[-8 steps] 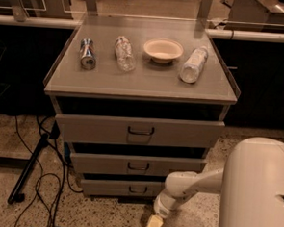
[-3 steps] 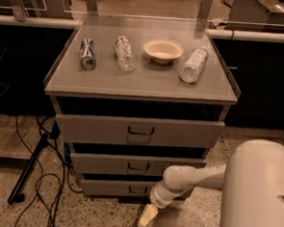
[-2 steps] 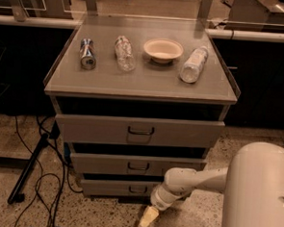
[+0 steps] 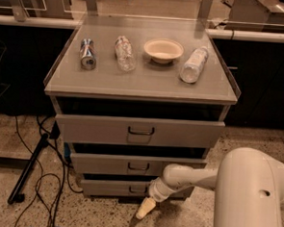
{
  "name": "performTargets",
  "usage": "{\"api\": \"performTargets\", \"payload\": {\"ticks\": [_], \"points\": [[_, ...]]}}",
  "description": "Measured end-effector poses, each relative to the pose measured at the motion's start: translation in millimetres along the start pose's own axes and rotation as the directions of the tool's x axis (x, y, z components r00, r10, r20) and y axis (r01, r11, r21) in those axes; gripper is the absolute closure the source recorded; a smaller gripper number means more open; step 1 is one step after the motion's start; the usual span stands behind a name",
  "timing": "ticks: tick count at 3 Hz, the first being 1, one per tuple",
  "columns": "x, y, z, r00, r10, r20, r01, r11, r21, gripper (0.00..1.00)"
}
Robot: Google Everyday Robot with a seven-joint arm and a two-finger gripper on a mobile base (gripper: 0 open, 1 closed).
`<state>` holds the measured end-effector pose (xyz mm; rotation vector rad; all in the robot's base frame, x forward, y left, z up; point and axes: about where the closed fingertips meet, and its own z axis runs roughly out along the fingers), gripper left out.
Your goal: Open bottom drawer
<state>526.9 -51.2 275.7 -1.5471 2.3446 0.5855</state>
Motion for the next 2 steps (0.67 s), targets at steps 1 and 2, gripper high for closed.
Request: {"api": "performTargets", "payload": {"ticks": [1,2], "points": [[-1.6,-3.6,-0.1,1.0,0.001,0.003,-0.001,1.0,0.005,0.0],[3.2,-3.7,12.7,1.0,0.006,0.001,-0.006,1.0,0.004,0.0]]}}
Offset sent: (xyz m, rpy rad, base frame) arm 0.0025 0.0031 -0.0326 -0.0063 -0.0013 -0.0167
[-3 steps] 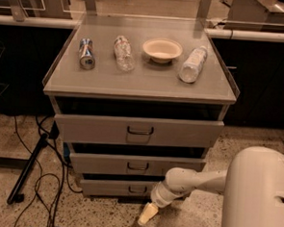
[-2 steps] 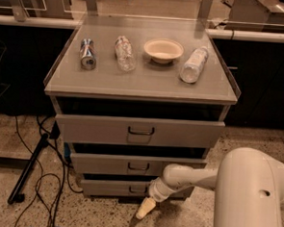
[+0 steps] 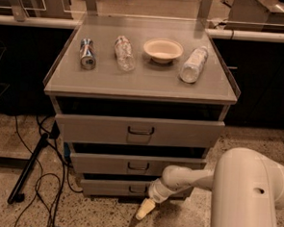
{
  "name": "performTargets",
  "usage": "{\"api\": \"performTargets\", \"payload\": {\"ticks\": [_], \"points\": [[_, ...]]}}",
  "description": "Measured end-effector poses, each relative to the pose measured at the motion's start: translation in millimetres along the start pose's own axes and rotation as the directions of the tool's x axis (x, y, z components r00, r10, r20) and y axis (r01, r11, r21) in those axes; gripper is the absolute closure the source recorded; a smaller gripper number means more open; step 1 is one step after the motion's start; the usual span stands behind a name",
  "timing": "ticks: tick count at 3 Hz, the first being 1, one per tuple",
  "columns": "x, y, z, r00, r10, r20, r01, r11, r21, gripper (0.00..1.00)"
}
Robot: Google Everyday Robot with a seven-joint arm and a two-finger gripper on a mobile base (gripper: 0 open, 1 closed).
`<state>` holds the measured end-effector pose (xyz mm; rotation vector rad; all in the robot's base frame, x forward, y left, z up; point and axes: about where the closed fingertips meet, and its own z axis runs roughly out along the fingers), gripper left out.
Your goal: Open bottom drawer
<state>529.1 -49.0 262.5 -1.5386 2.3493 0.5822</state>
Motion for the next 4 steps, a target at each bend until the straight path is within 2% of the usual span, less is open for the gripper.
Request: {"api": "performTargets", "payload": {"ticks": [4], "points": [[9.4,-56.2,35.0,0.999,0.044,0.017,-0.045,0.9977,0.051,0.0]]}}
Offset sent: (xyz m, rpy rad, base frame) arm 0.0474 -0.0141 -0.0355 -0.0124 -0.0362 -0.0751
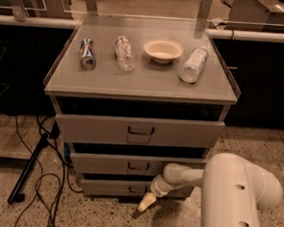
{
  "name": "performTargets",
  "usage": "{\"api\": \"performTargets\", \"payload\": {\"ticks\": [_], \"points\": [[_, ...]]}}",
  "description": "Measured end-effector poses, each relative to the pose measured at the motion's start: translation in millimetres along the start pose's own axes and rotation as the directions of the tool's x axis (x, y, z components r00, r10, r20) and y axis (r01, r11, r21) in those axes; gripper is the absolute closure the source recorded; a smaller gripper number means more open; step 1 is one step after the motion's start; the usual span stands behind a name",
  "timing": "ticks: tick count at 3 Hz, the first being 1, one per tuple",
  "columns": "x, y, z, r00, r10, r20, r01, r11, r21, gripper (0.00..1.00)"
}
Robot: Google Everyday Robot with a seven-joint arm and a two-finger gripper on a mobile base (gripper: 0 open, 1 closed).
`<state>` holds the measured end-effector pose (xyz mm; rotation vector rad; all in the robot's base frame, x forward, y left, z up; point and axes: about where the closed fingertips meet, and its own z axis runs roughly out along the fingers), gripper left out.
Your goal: Open bottom drawer
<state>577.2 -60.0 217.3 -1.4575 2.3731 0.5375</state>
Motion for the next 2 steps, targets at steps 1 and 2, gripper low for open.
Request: {"api": "performTargets", "payload": {"ticks": [1,2], "points": [[4.2,-8.3,19.8,1.0,0.0,-0.008,0.0,0.9999,-0.016,0.0],[6.0,-10.2,33.1,1.0,-0.007,-0.019,0.006,0.9995,-0.031,0.0]]}}
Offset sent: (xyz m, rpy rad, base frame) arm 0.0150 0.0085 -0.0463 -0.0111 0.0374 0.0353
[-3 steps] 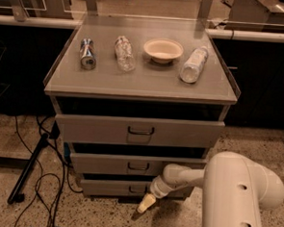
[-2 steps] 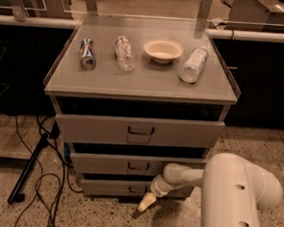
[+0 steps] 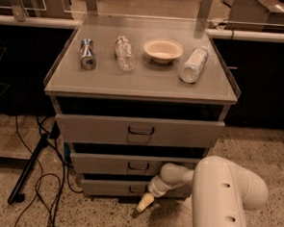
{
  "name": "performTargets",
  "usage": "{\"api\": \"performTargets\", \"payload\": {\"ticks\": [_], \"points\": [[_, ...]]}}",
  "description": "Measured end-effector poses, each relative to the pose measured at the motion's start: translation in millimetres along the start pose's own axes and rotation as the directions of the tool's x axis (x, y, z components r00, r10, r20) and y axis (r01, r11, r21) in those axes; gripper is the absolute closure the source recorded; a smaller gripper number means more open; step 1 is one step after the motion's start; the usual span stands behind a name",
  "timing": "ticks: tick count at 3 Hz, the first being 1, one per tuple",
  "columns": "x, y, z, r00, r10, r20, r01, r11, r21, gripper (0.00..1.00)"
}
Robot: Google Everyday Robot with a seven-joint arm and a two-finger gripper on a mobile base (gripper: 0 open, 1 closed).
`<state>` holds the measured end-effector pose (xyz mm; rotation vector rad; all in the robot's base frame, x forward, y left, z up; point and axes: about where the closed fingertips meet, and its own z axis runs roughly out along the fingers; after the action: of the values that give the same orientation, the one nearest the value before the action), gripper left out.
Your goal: Open bottom drawer
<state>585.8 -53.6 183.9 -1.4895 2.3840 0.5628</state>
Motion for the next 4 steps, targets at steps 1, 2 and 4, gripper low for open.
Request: {"api": "performTargets", "payload": {"ticks": [1,2,4], "points": [[10.2,10.4,-5.5,0.999,-0.021,-0.042,0.021,0.9996,-0.019,0.0],[20.2,48.9,-31.3,0.998,-0.029,-0.047,0.024,0.9938,-0.109,0.0],[31.5,84.2,-63.6,0.997,-0.041,-0.068,0.029,0.9837,-0.178,0.0]]}}
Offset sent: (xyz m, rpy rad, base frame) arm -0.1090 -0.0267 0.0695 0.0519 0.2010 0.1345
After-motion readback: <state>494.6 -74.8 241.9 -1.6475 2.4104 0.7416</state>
